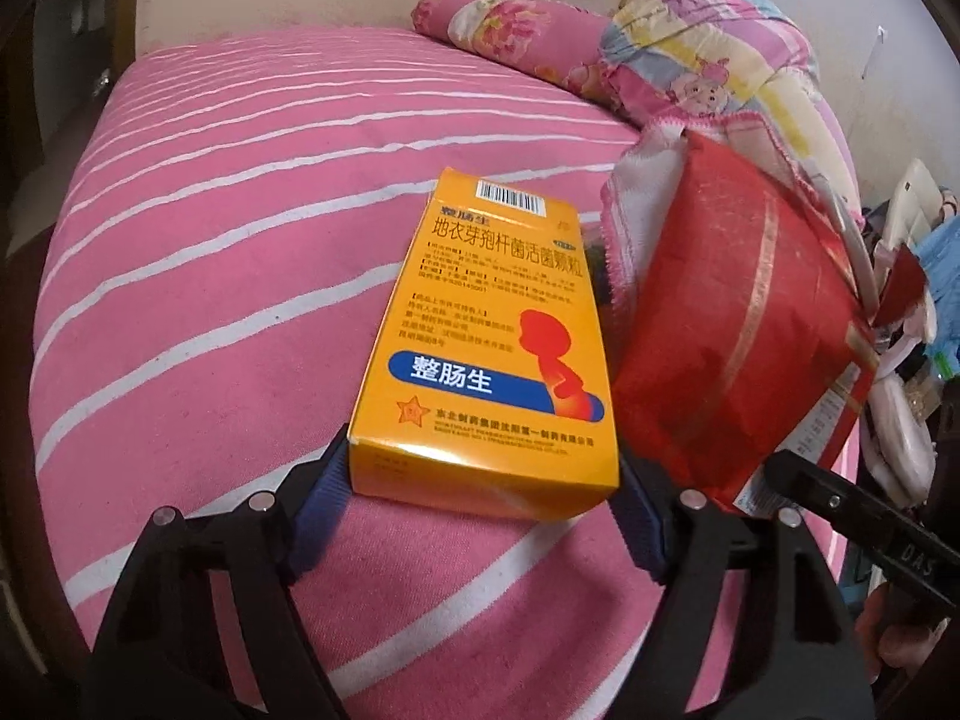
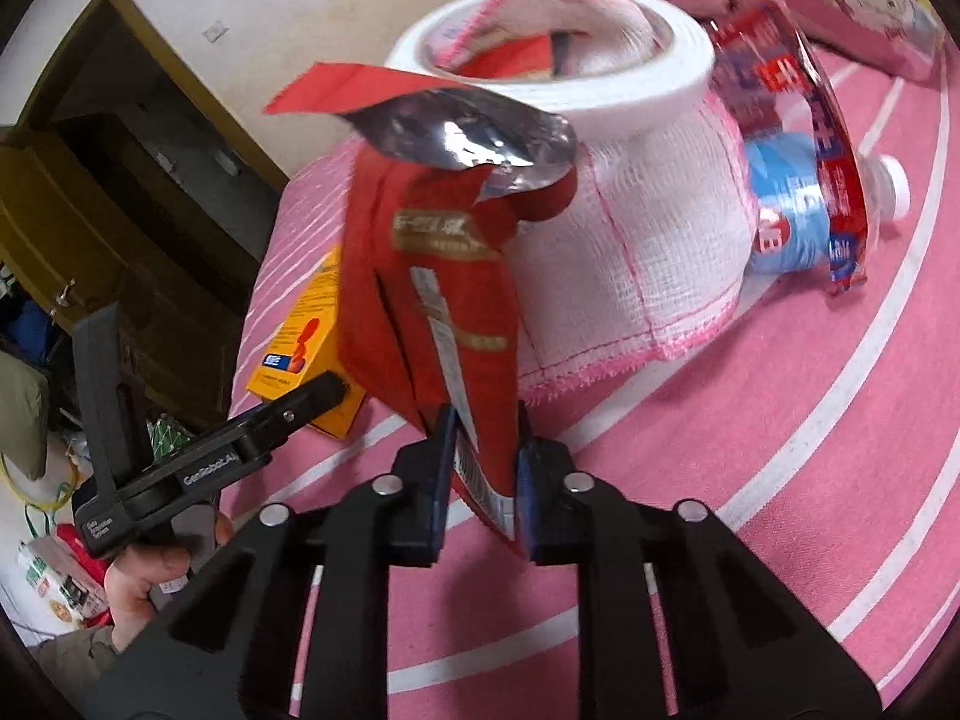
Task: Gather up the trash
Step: 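Grasp the orange box with the left tool while the right tool grasps the red bag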
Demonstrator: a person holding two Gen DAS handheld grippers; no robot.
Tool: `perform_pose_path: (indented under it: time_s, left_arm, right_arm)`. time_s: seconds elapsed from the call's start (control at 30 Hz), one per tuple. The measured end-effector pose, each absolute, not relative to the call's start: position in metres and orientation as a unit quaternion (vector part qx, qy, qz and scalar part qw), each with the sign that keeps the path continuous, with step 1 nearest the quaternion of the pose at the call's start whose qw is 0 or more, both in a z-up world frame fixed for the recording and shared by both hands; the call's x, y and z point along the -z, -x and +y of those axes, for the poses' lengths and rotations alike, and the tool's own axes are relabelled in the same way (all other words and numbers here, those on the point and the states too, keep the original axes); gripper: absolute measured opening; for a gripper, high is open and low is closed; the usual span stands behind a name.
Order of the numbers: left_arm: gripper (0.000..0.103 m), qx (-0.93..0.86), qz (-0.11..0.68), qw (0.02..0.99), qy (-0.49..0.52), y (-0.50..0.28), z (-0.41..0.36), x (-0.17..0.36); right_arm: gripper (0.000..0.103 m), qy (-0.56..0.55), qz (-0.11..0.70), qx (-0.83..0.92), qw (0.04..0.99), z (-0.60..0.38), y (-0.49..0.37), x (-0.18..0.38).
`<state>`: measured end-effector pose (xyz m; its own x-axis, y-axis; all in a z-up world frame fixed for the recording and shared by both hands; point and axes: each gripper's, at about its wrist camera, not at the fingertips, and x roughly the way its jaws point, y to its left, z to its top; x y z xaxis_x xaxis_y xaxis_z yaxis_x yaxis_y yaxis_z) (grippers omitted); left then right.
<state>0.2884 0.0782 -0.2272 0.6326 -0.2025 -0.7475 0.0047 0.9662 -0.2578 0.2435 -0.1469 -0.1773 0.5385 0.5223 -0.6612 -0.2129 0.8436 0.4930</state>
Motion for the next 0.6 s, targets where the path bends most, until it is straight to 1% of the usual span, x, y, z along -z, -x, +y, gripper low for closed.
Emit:
perform_pose_path:
  time_s: [0.1,0.17,0.3,0.43,0.6]
  left_arm:
    - [0.074,0.052,0.415,0.899,0.130,-0.279,0.086,0.219]
    - [0.074,0.051,0.406,0.900,0.147,-0.270,0.091,0.211]
    - [0.074,0.048,0.388,0.907,0.158,-0.246,0.099,0.194]
    - [0.074,0.046,0.364,0.916,0.162,-0.216,0.105,0.173]
    - [0.074,0.046,0.349,0.916,0.192,-0.184,0.116,0.156]
  right_arm:
    - [0.009,-0.168,0.416,-0.232,0.863,-0.143,-0.234,0.166]
    - [0.007,-0.161,0.402,-0.247,0.867,-0.141,-0.224,0.156]
    - [0.006,-0.144,0.384,-0.262,0.874,-0.135,-0.204,0.138]
    - [0.006,-0.099,0.364,-0.267,0.887,-0.123,-0.180,0.115]
    - [0.006,-0.040,0.342,-0.280,0.896,-0.099,-0.154,0.094]
